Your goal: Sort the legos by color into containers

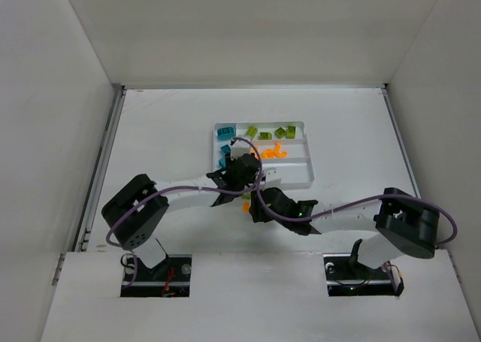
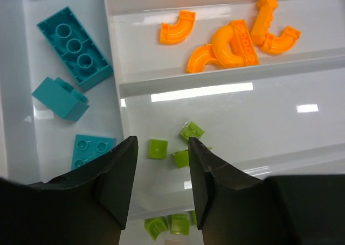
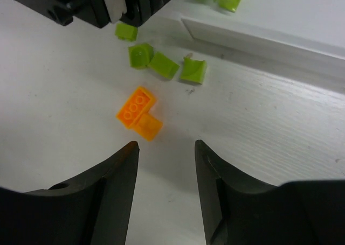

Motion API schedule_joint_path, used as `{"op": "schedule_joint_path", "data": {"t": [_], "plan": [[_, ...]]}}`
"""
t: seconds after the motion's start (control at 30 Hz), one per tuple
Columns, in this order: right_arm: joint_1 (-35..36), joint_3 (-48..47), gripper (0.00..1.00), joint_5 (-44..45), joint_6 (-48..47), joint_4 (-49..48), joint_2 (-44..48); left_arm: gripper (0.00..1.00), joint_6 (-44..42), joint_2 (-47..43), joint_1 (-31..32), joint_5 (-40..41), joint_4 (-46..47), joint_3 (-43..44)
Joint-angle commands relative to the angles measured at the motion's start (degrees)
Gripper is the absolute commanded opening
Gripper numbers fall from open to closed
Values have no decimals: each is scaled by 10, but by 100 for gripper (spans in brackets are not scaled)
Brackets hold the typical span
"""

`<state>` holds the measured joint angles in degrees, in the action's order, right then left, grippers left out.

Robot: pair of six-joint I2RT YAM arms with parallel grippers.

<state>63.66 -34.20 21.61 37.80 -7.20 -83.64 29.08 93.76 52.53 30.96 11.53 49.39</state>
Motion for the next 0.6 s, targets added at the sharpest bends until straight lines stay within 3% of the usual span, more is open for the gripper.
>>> {"op": "schedule_joint_path", "data": {"t": [0.0,0.27,0.43,0.57], "plan": [[21,-50,54,24,-10,-19,-25,40,10,-65,-4,15,10,-29],[26,-104,60,30,-1,-2,-86,39,46,-168,-24,14,5,-133],[27,-145,57,72,16,52,-118,39,59,-218,-43,9,-3,-185],[32,-170,48,86,17,73,-144,39,68,-246,-52,9,-13,-216]]}}
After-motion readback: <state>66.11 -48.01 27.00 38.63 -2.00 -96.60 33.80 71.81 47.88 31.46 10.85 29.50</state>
